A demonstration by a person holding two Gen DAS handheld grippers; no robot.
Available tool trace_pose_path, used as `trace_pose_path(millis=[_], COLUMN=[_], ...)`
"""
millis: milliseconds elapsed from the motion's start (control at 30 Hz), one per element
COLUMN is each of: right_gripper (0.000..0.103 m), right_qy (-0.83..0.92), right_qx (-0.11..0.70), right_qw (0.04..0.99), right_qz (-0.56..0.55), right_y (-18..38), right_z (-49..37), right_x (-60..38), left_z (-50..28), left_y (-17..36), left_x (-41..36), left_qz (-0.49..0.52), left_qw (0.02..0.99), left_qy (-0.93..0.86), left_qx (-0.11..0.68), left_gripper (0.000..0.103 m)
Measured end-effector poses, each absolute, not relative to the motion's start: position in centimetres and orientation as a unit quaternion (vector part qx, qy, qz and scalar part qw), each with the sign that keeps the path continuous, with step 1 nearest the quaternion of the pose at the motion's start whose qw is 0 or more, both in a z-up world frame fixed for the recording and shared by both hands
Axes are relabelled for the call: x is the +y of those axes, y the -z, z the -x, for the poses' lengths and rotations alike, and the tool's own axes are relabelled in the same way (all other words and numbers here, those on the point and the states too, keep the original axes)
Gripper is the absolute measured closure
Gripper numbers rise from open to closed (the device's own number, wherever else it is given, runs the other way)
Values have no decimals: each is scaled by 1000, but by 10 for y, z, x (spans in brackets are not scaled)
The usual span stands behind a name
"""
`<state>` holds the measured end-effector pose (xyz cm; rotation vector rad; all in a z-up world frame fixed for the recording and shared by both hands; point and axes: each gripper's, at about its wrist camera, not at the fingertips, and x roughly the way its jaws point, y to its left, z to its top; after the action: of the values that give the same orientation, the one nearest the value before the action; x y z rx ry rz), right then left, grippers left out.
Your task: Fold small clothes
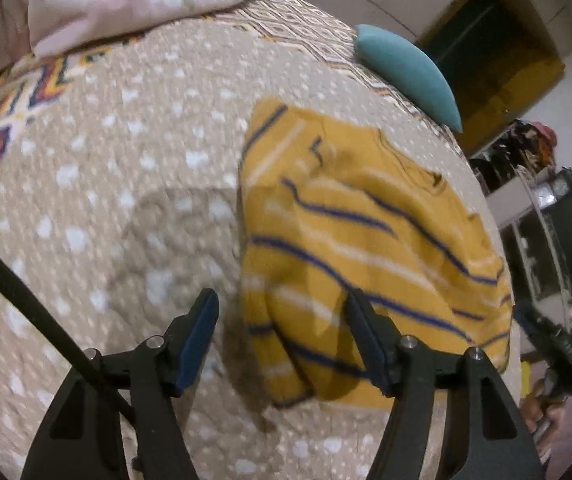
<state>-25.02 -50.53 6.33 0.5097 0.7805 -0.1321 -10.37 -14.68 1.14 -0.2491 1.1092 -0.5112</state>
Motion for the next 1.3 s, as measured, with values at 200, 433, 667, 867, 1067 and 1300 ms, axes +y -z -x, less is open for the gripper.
trace_pose_path(millis=[200,433,667,867,1067,1300], right_gripper=[46,46,96,78,68,68], right_qy=[123,125,148,167,207,110], right_qx=[359,383,413,425,400,399], right_qw=[891,881,855,850,867,902], right_qz=[-248,-249,-278,-264,-212,-123], right_y=[-41,-28,-23,-27,-70,-113], right_z=[283,288,304,316,325,274], right_x=[-508,-514,-549,-554,-535,-431], left_z=[105,105,112,121,126,105], left_y=[-18,-55,-28,-36,-49,-23], left_x=[-172,-171,-169,-158,-121,-68], left_qz=[39,-15,-19,7,66,173], left_qw=[816,840,832,842,876,874], left_qy=[241,209,191,210,188,157], left_qx=[524,500,521,496,440,425], left_gripper=[90,92,92,83,50,45])
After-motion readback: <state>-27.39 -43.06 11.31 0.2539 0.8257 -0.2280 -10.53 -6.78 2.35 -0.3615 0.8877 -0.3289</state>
